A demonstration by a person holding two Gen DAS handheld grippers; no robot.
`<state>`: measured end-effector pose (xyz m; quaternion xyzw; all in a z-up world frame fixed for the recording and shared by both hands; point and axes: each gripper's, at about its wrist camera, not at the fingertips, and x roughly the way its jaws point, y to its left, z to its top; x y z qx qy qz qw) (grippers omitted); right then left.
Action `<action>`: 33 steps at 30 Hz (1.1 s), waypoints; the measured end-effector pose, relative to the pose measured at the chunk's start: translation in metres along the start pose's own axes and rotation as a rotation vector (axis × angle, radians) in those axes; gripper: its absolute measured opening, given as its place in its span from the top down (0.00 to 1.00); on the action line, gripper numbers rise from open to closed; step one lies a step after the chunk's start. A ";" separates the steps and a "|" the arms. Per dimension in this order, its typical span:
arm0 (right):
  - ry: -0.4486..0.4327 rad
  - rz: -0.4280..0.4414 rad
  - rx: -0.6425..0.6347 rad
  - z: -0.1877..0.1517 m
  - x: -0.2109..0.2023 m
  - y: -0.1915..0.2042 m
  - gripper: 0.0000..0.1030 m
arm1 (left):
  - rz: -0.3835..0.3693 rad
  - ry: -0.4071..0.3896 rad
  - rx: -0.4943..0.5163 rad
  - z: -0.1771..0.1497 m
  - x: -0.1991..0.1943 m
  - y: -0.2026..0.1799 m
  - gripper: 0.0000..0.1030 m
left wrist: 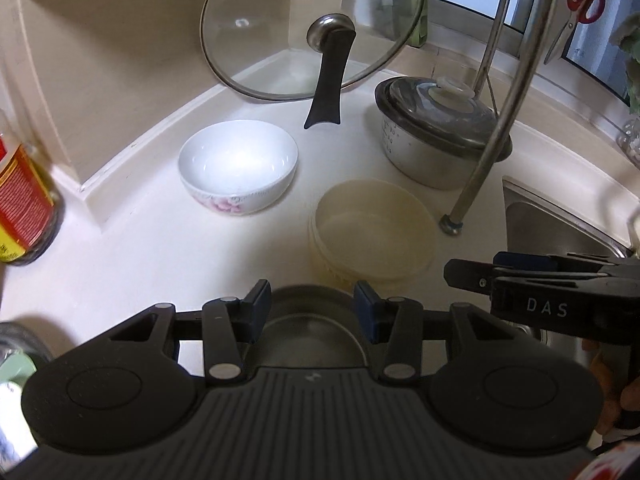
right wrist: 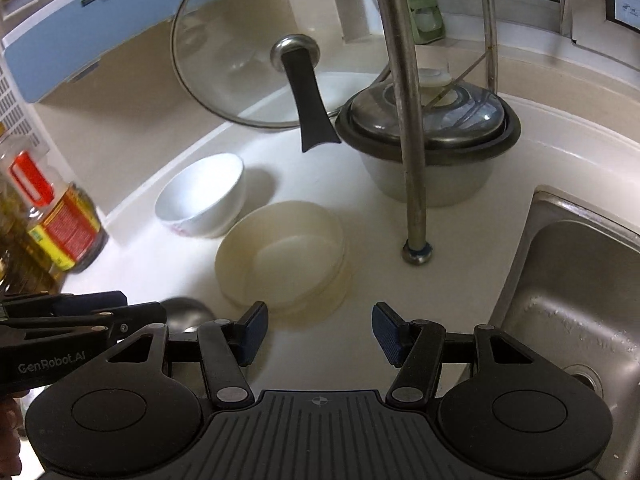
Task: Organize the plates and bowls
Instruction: 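Move the right tool to the cream plastic bowl beside the sink, then close the right tool on the cream bowl's rim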
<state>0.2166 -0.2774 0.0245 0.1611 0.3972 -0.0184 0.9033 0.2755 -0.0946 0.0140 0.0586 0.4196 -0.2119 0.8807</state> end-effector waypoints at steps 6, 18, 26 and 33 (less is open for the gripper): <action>-0.019 -0.026 0.013 0.010 0.016 -0.003 0.43 | -0.023 0.025 0.012 0.017 0.023 0.004 0.59; 0.006 -0.070 0.007 0.024 0.052 -0.005 0.58 | -0.038 0.082 0.030 0.038 0.075 0.002 0.64; 0.036 -0.086 0.007 0.030 0.067 -0.011 0.66 | -0.057 0.119 0.044 0.044 0.094 -0.001 0.68; 0.049 -0.096 -0.002 0.030 0.075 -0.010 0.71 | -0.059 0.138 0.060 0.046 0.105 -0.003 0.71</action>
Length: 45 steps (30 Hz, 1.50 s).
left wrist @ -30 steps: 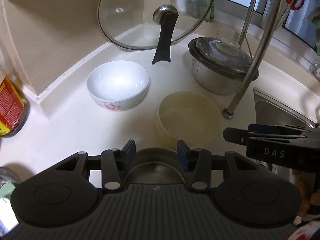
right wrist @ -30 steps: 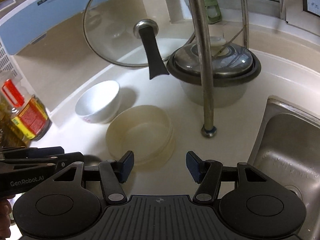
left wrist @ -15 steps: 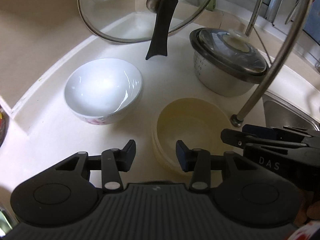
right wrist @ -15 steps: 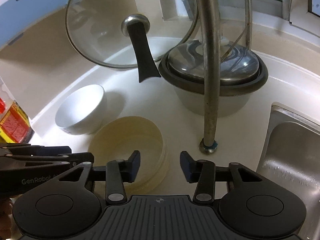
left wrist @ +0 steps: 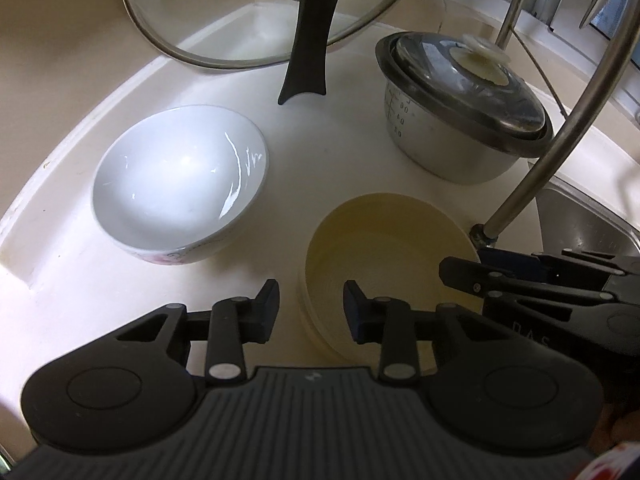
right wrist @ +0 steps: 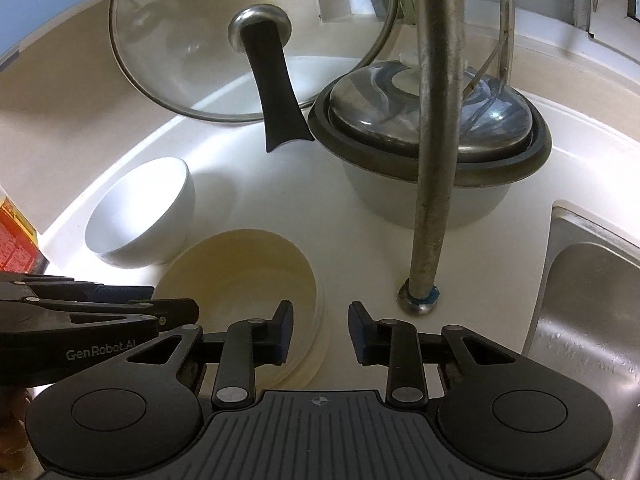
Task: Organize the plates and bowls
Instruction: 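Close the right tool on the cream bowl's rim, then lift the cream bowl with the right tool and carry it over the white floral bowl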
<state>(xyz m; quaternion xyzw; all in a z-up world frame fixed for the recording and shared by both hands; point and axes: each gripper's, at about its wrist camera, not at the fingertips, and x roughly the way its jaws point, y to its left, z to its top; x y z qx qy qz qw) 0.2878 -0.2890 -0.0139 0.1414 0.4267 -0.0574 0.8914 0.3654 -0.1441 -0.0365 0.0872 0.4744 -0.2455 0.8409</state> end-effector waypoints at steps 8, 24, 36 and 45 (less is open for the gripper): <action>0.001 -0.001 -0.021 0.000 0.001 0.003 0.87 | -0.017 0.008 0.009 0.001 0.004 -0.002 0.81; -0.099 0.006 -0.046 0.025 -0.034 0.012 0.89 | -0.058 -0.095 -0.023 0.010 -0.044 0.004 0.81; -0.145 0.093 -0.130 0.063 -0.030 0.049 0.89 | 0.031 -0.202 -0.083 0.027 -0.075 0.034 0.80; -0.174 0.167 -0.204 0.088 -0.004 0.080 0.89 | 0.110 -0.216 -0.152 0.034 -0.072 0.066 0.80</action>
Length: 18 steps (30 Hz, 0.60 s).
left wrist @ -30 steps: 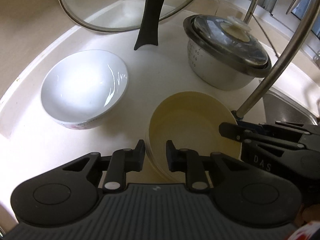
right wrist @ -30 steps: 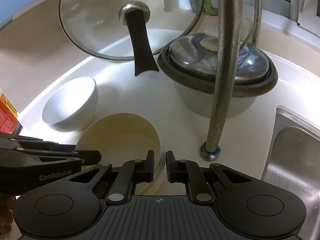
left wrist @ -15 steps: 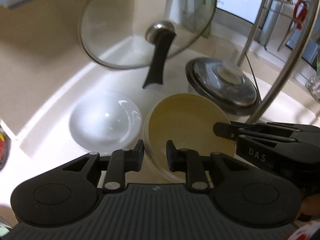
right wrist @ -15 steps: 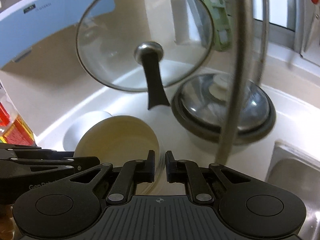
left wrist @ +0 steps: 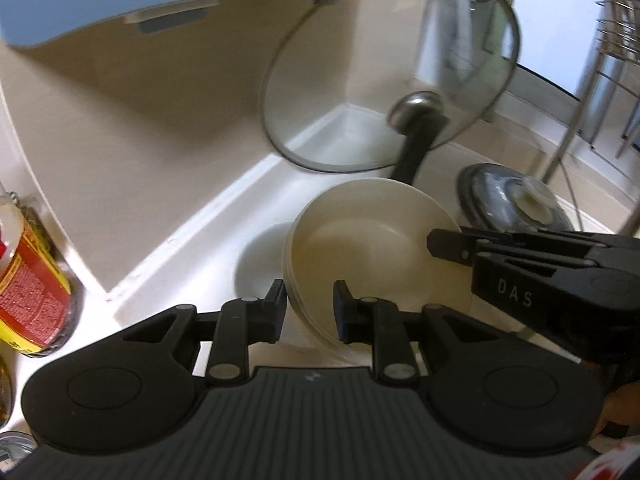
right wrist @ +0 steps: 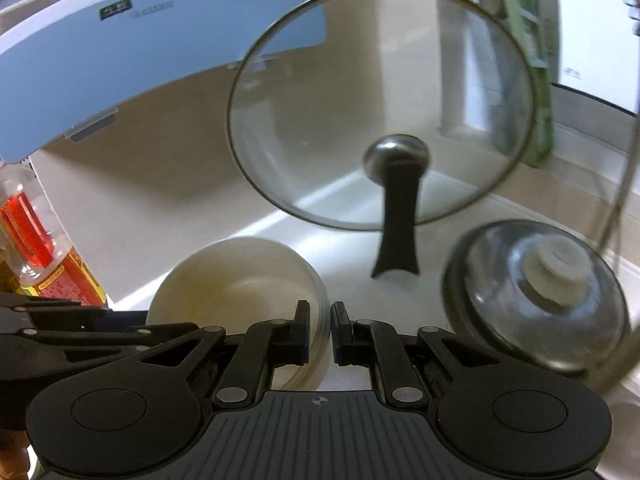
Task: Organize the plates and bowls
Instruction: 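Lift the cream bowl with the right tool and carry it over the white floral bowl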
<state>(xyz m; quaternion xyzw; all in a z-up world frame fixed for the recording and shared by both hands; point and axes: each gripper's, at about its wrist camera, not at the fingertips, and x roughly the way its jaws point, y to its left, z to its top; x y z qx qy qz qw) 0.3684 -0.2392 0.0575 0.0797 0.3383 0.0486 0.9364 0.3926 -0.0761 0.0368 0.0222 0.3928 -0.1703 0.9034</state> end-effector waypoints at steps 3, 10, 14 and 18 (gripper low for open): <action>-0.003 0.022 -0.009 0.006 0.013 0.003 0.89 | 0.020 0.002 -0.014 0.002 0.005 0.007 0.80; 0.005 0.053 -0.013 0.009 0.034 0.006 0.89 | 0.057 0.019 -0.038 0.005 0.020 0.021 0.80; 0.019 0.053 -0.010 0.009 0.045 0.005 0.89 | 0.064 0.041 -0.048 0.004 0.031 0.025 0.80; 0.040 0.052 -0.012 0.007 0.054 0.005 0.89 | 0.069 0.053 -0.049 0.002 0.037 0.027 0.79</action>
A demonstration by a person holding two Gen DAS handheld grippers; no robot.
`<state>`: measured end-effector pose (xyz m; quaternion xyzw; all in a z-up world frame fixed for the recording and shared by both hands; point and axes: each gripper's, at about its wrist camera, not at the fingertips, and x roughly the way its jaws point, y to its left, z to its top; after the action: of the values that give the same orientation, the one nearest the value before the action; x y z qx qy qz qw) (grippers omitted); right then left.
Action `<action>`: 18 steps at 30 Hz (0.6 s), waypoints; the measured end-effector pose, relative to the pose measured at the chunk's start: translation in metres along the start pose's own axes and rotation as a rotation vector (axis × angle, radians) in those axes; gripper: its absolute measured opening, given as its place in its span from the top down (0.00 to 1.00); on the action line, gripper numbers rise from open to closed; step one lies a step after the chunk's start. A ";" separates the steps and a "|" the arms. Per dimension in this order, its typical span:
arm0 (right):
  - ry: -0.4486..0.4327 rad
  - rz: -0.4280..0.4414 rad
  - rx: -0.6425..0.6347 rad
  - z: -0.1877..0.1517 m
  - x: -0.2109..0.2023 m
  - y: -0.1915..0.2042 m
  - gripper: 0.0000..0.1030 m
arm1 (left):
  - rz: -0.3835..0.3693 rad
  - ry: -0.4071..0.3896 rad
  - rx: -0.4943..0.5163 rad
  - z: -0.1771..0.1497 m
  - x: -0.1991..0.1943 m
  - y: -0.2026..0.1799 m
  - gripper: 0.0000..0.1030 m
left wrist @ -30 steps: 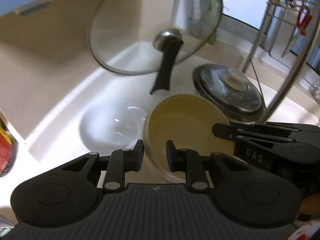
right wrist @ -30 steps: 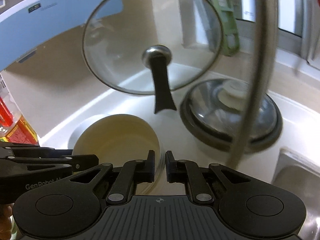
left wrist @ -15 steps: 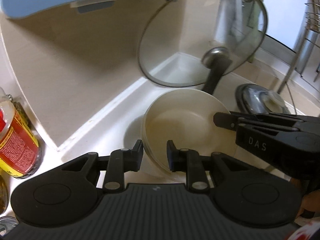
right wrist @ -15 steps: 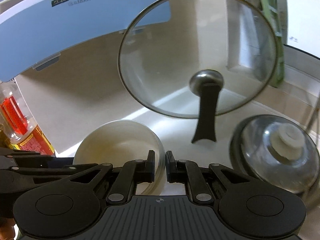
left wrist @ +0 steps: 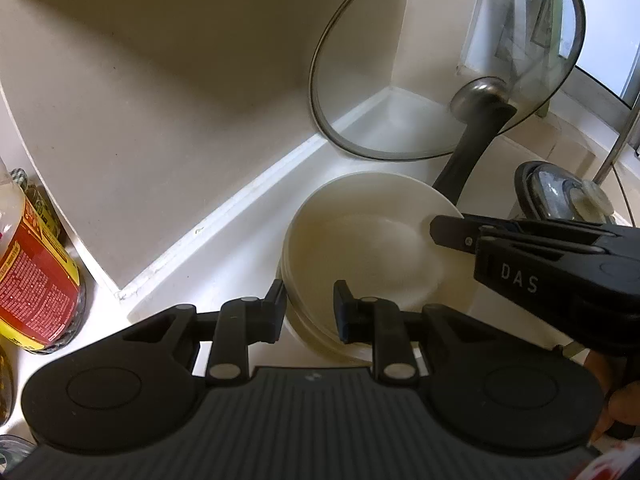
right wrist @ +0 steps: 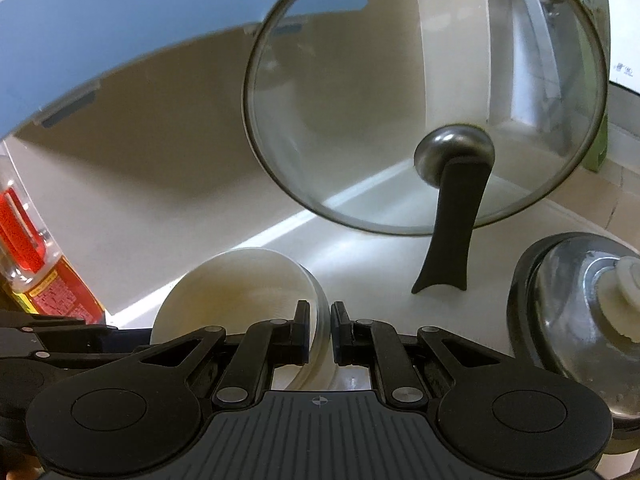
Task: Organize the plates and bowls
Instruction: 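Lift the cream bowl with the right tool and carry it over the white floral bowl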
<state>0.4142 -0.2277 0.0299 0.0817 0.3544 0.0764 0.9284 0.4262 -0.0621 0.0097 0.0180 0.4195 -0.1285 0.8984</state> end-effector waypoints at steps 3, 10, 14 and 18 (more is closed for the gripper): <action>0.021 0.003 0.001 0.000 0.006 -0.001 0.89 | -0.003 0.011 -0.008 0.000 0.003 0.002 0.78; 0.047 0.001 0.016 -0.004 0.012 -0.002 0.89 | -0.005 0.024 -0.010 -0.003 0.007 0.003 0.76; 0.059 0.004 0.025 -0.004 0.013 -0.004 0.88 | -0.007 0.021 -0.016 -0.003 0.007 0.004 0.75; 0.061 0.003 0.026 -0.005 0.012 -0.003 0.77 | -0.002 0.013 -0.017 -0.003 0.003 0.005 0.74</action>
<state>0.4195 -0.2282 0.0176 0.0922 0.3833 0.0758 0.9159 0.4272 -0.0572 0.0048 0.0108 0.4263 -0.1256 0.8957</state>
